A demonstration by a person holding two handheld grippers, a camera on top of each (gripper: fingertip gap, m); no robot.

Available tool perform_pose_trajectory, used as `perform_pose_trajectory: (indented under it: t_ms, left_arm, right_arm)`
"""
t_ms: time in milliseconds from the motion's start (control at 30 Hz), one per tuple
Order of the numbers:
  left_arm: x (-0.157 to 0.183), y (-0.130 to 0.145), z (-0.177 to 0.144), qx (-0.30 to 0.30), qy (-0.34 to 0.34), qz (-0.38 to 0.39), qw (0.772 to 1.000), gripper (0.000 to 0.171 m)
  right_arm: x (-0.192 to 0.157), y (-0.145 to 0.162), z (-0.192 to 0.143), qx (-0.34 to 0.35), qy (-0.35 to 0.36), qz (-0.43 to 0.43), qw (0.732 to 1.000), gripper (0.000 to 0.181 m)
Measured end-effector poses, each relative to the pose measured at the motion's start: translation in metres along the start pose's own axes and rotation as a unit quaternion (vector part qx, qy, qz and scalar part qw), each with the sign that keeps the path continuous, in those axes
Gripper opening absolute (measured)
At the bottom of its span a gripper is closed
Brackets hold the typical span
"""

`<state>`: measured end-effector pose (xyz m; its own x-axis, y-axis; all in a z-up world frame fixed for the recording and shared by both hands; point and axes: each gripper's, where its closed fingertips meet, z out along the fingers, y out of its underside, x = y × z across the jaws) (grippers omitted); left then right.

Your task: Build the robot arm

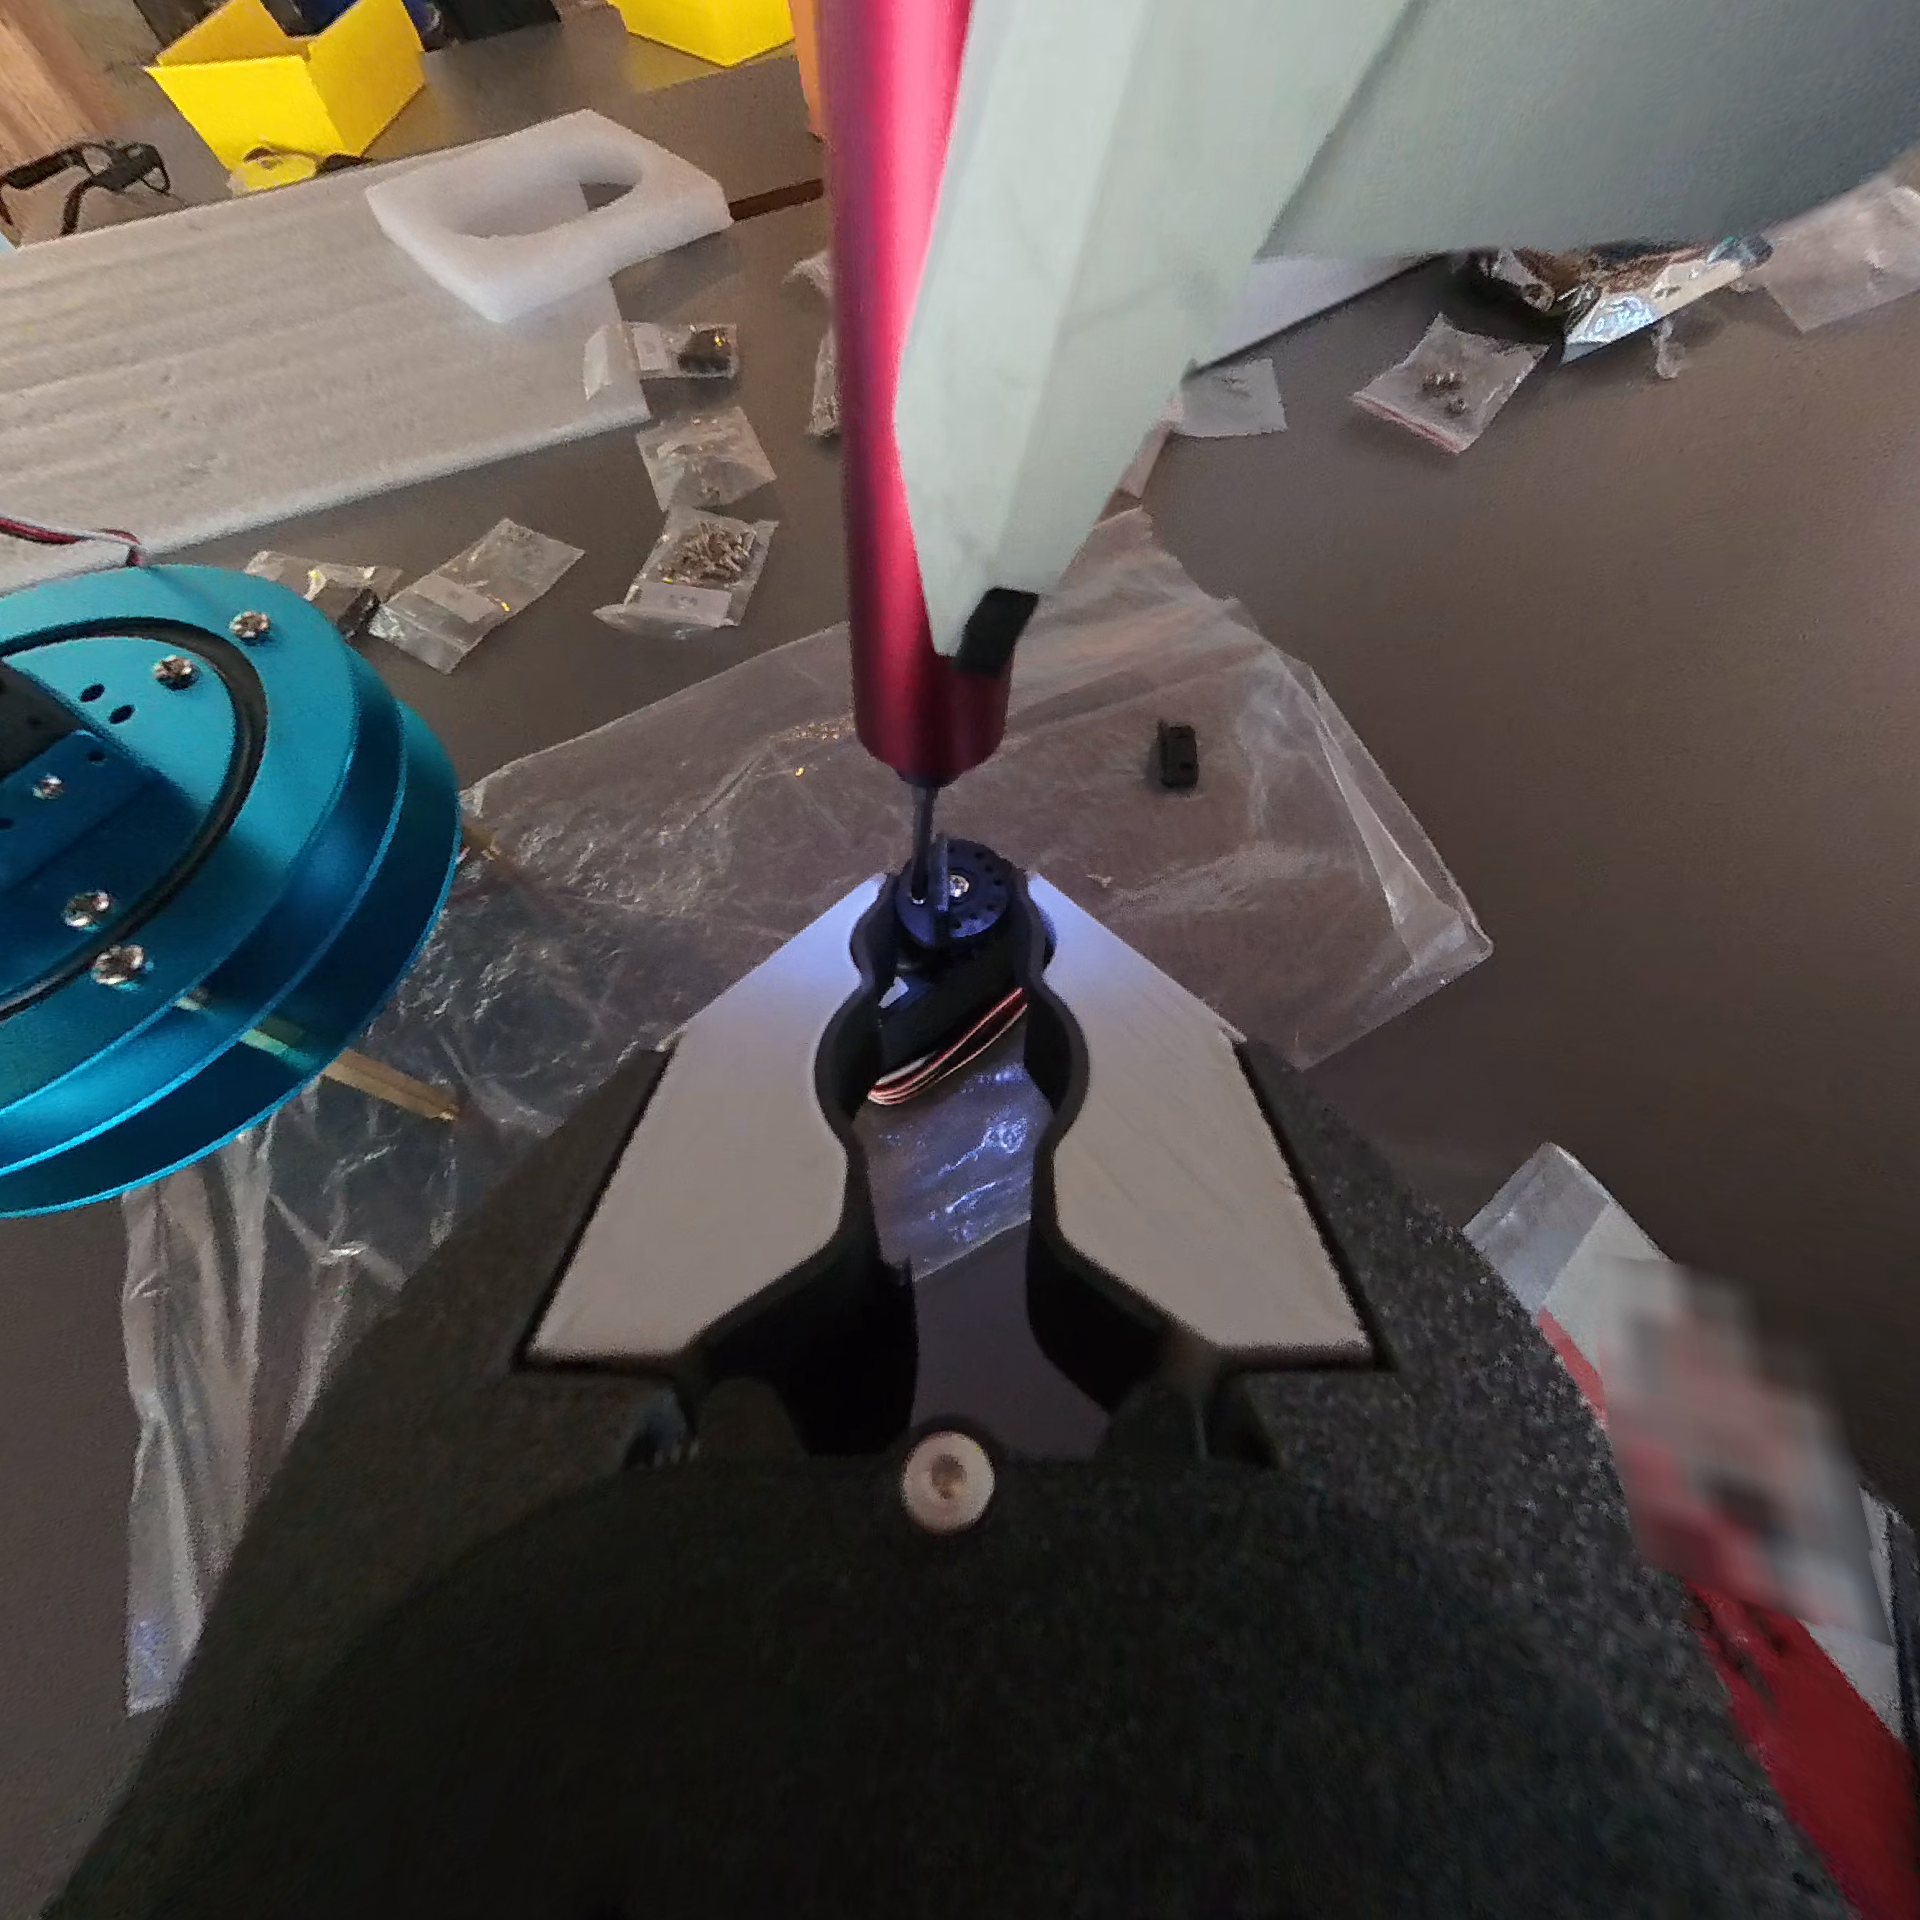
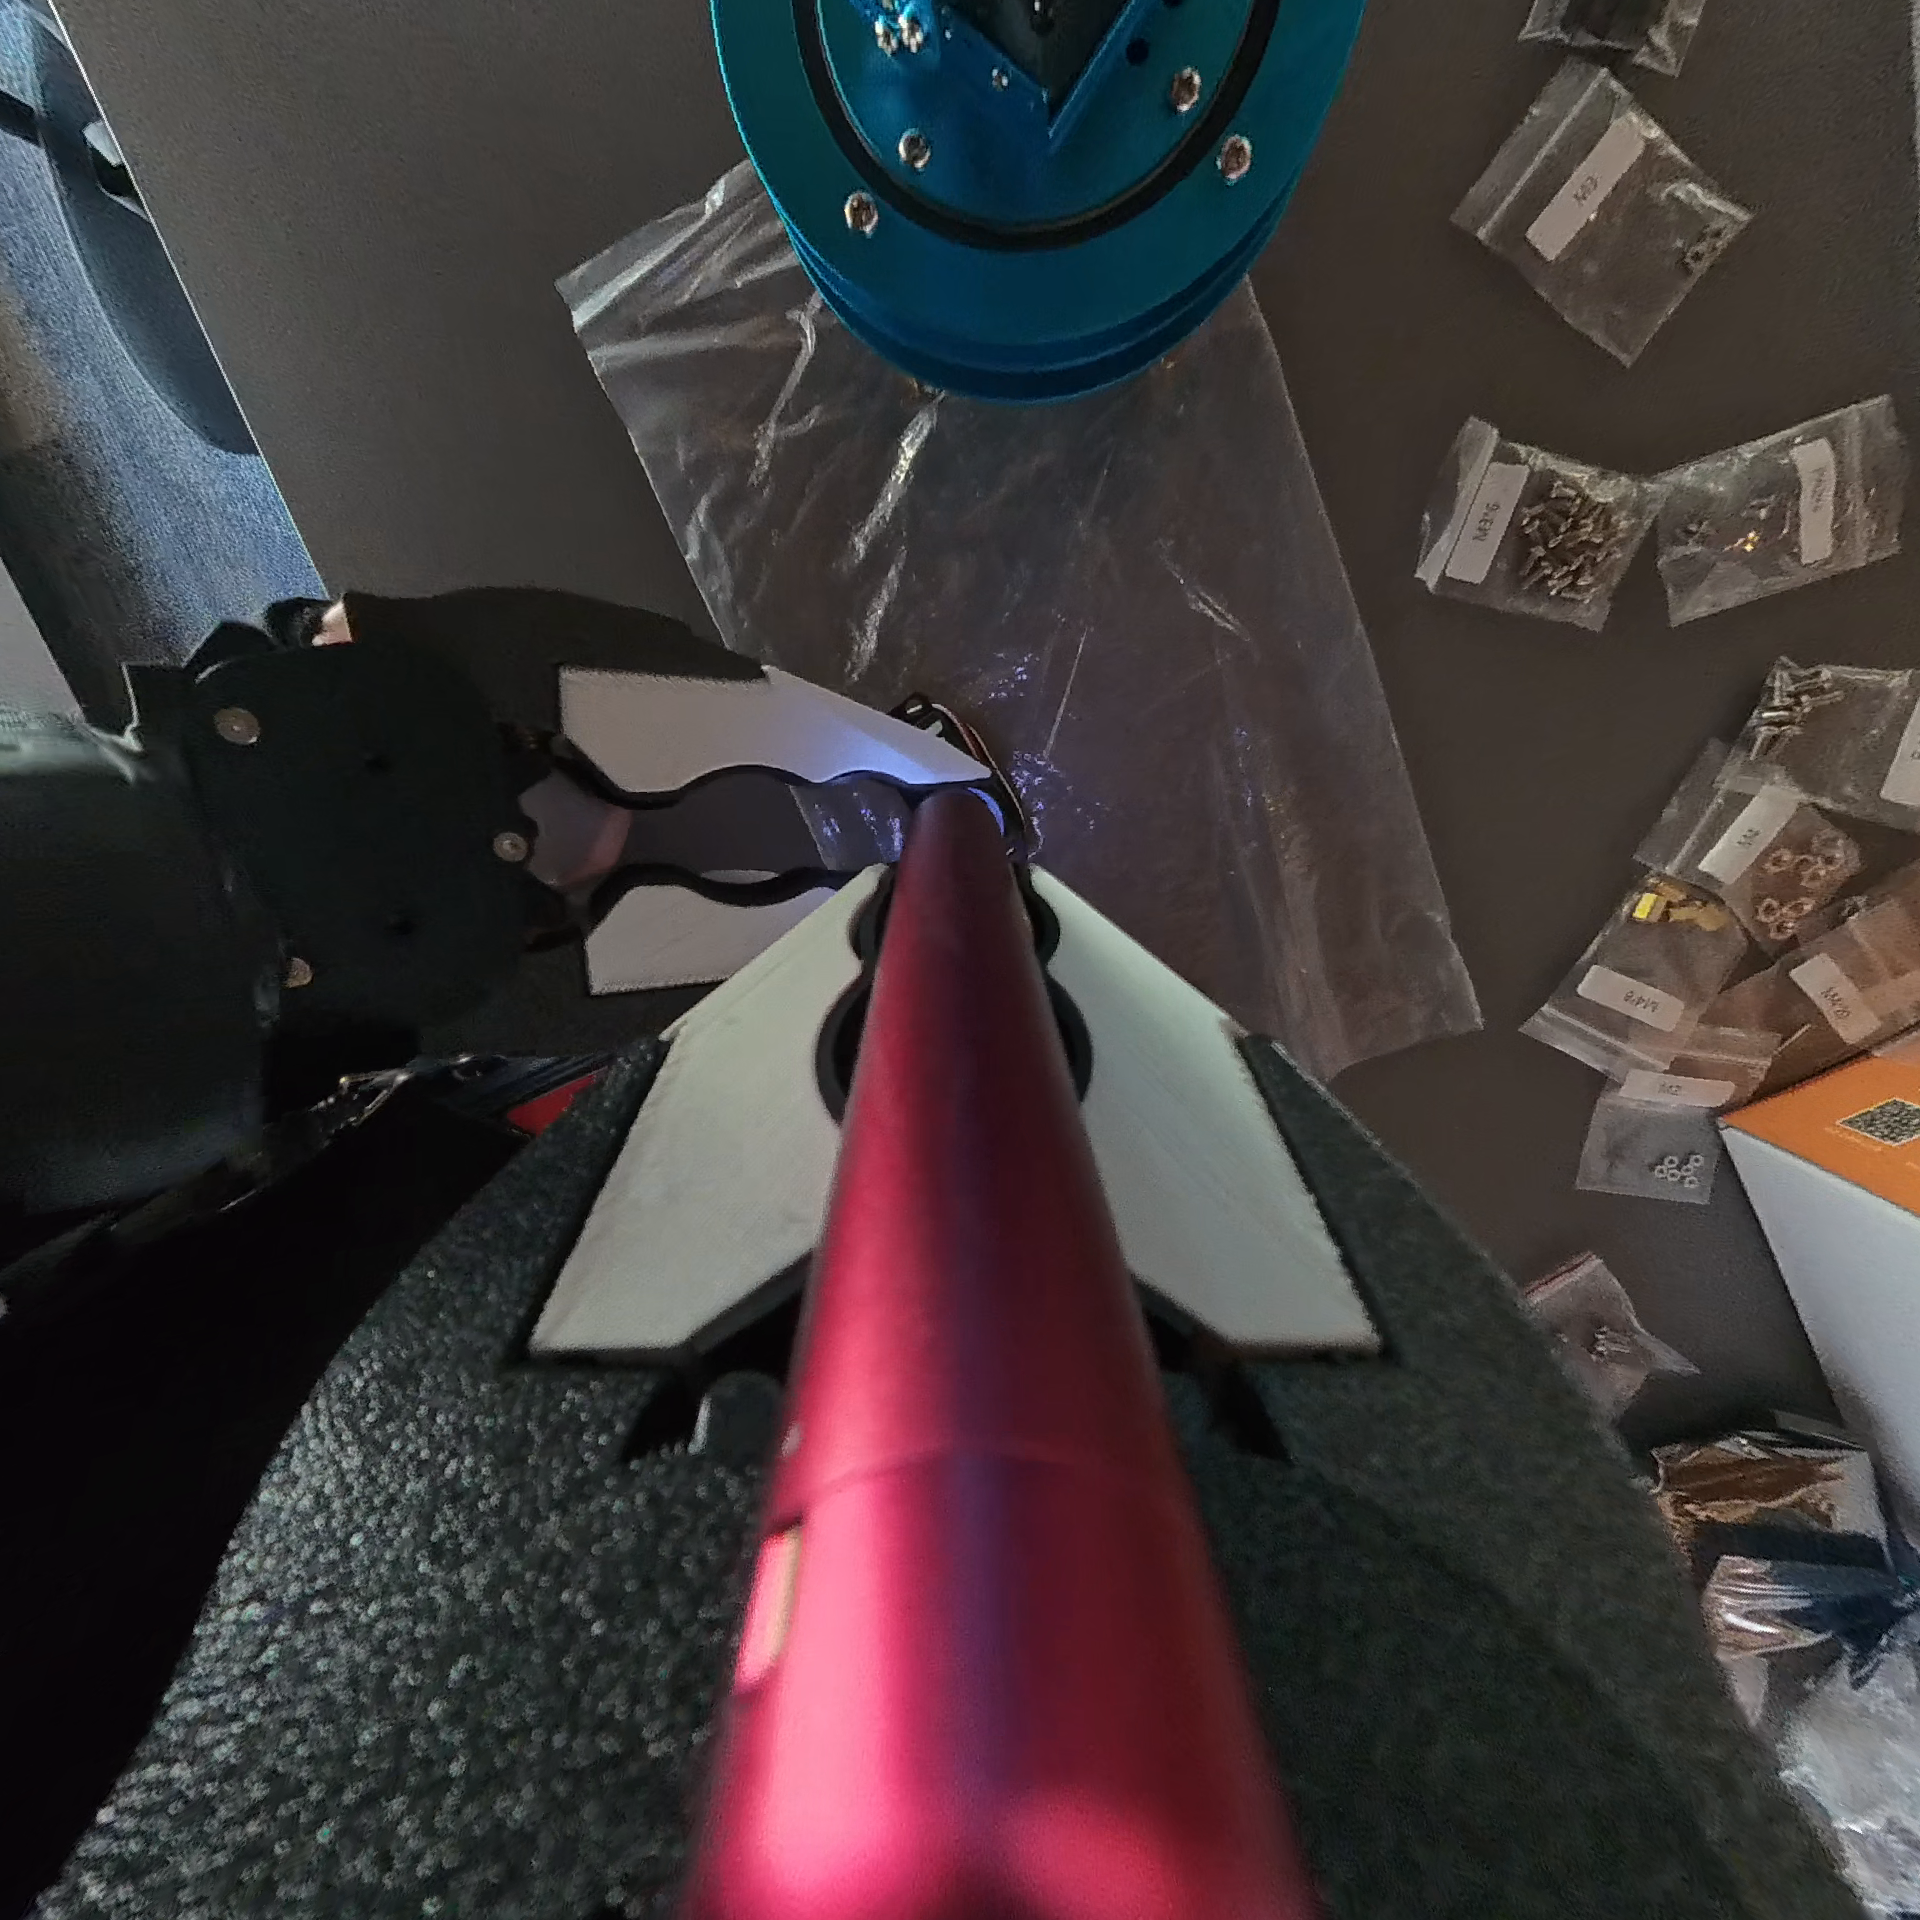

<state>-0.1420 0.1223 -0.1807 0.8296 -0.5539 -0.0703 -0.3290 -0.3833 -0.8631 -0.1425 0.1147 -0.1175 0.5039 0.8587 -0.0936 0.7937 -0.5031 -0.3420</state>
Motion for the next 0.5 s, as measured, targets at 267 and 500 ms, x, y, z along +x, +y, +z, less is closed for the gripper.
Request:
perform_pose_trajectory:
  t_ms: [267, 500]
  left_arm:
    - [-0.0041, 0.0029, -0.0054, -0.014, -0.062, -0.022, 0.998, 0.021]
    - [-0.0051, 0.0039, -0.0070, -0.017, -0.073, -0.044, 0.996, 0.020]
  right_arm:
    - [-0.0043, -0.0034, 0.0016, -0.010, 0.004, -0.018, 1.000, 0.024]
    - [-0.0073, -0.0046, 0.0022, -0.009, 0.012, -0.068, 0.998, 0.024]
